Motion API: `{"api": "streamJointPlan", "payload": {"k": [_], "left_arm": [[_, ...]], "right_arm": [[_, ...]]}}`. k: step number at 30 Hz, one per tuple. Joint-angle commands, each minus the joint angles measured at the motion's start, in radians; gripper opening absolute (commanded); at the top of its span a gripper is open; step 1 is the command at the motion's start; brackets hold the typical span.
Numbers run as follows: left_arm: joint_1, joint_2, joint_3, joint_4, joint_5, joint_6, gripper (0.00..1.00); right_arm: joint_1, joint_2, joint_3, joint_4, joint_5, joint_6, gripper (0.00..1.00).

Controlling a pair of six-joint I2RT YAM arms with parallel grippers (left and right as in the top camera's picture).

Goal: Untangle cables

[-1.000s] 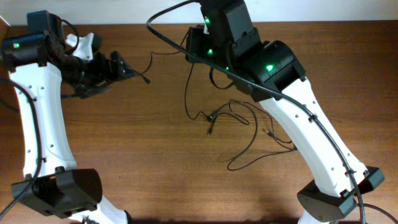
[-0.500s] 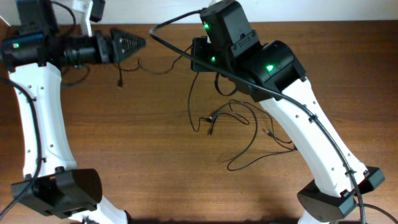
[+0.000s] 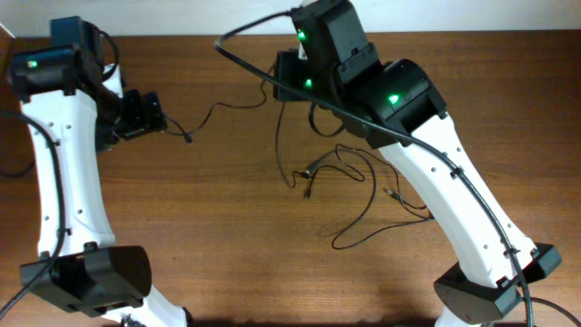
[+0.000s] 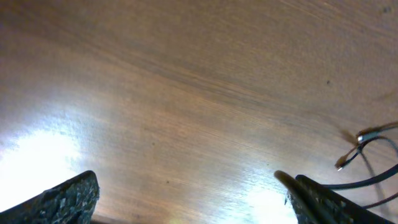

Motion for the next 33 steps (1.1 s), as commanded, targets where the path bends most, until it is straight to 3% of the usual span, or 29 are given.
{"api": "streamJointPlan", "payload": {"k": [1,3,6,8,10,12,16,18,20,23,26,30,33], "left_arm": [[-0.039,0.019,0.003,0.047,-0.145,-0.029,0.99],[-0.043,0.024,0.003,0.060,-0.200,-0.087,0.99],[-0.042,0.042,0.003,0.064,-0.217,-0.090,0.99],[-0.042,0.054,0.003,0.062,-0.355,-0.151,0.99],[-0.042,0.074,0.003,0.005,-0.650,-0.491,0.99],[-0.042,0.092,0.001,-0.030,-0.706,-0.612,0.99],[-0.042,0.139,-0.001,-0.032,-0.689,-0.509,0.99],[-0.027,0.180,-0.002,-0.063,-0.797,-0.568,0.99],[-0.001,0.214,-0.004,-0.082,-0.803,-0.649,0.99],[0.029,0.252,-0.013,-0.081,-0.680,-0.621,0.99],[0.052,0.288,-0.013,-0.046,-0.455,-0.376,0.99],[0.085,0.293,-0.013,0.022,0.317,0.208,0.99],[0.103,0.293,-0.011,-0.050,0.785,0.529,0.99]], "right_arm": [[0.000,-0.060,0.008,0.123,-0.153,0.001,0.04],[0.000,-0.094,0.009,0.153,-0.108,0.001,0.04],[0.000,-0.132,0.009,0.077,0.147,0.001,0.04],[0.000,-0.133,0.009,-0.011,0.261,0.002,0.04],[0.000,-0.126,0.009,-0.138,0.432,0.096,0.04],[0.000,-0.123,0.009,-0.201,0.513,0.167,0.04],[0.000,-0.125,0.009,-0.200,0.520,0.169,0.04],[0.000,-0.126,0.009,-0.201,0.546,0.173,0.04],[0.000,-0.126,0.009,-0.208,0.556,0.173,0.04],[0.000,-0.126,0.009,-0.215,0.560,0.173,0.04],[0.000,-0.125,0.009,-0.209,0.589,0.173,0.04],[0.000,-0.121,0.008,-0.206,0.584,0.172,0.04],[0.000,-0.118,0.008,-0.221,0.578,0.172,0.04]]}}
